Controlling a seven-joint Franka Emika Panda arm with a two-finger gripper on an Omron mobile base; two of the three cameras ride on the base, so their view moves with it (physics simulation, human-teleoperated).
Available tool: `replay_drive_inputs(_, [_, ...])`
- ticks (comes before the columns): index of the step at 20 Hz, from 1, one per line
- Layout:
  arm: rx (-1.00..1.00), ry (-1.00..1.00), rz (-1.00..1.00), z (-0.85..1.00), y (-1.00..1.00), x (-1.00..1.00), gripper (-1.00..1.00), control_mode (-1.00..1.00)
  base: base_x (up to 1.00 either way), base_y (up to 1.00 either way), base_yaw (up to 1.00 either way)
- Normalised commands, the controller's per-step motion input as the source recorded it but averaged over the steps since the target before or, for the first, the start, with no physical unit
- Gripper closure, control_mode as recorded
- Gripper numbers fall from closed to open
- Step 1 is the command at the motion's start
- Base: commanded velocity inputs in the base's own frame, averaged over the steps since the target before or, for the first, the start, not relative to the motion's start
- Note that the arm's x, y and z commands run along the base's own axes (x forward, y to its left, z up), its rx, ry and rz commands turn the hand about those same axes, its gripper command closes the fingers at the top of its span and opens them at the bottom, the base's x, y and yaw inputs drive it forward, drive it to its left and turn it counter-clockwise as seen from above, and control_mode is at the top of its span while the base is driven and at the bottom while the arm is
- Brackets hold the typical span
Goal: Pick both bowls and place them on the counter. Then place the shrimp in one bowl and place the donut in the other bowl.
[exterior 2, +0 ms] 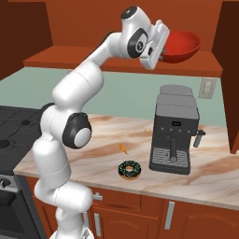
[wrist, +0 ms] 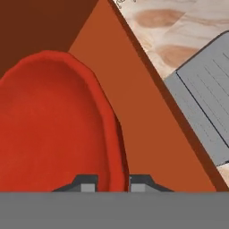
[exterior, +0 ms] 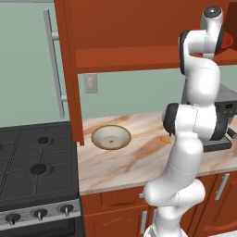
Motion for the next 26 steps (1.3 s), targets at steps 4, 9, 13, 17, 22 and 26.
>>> replay_drive_inputs(4, [0.07, -0.05, 0.0, 0.07, 0.16, -0.47, 1.0, -1.0, 0.0, 0.0, 0.0])
replay_drive_inputs(9, [0.09, 0.0, 0.0, 0.07, 0.2, -0.54, 1.0, -1.0, 0.0, 0.0, 0.0])
replay_drive_inputs(13, [0.07, 0.0, 0.0, 0.0, 0.17, -0.64, 1.0, -1.0, 0.0, 0.0, 0.0])
replay_drive_inputs(17, [0.06, 0.0, 0.0, 0.0, 0.2, -0.69, 1.0, -1.0, 0.0, 0.0, 0.0])
replay_drive_inputs(22, [0.05, 0.0, 0.0, 0.0, 0.24, -0.7, 1.0, -1.0, 0.0, 0.0, 0.0])
replay_drive_inputs(26, [0.02, 0.0, 0.0, 0.0, 0.29, -0.74, 1.0, -1.0, 0.0, 0.0, 0.0])
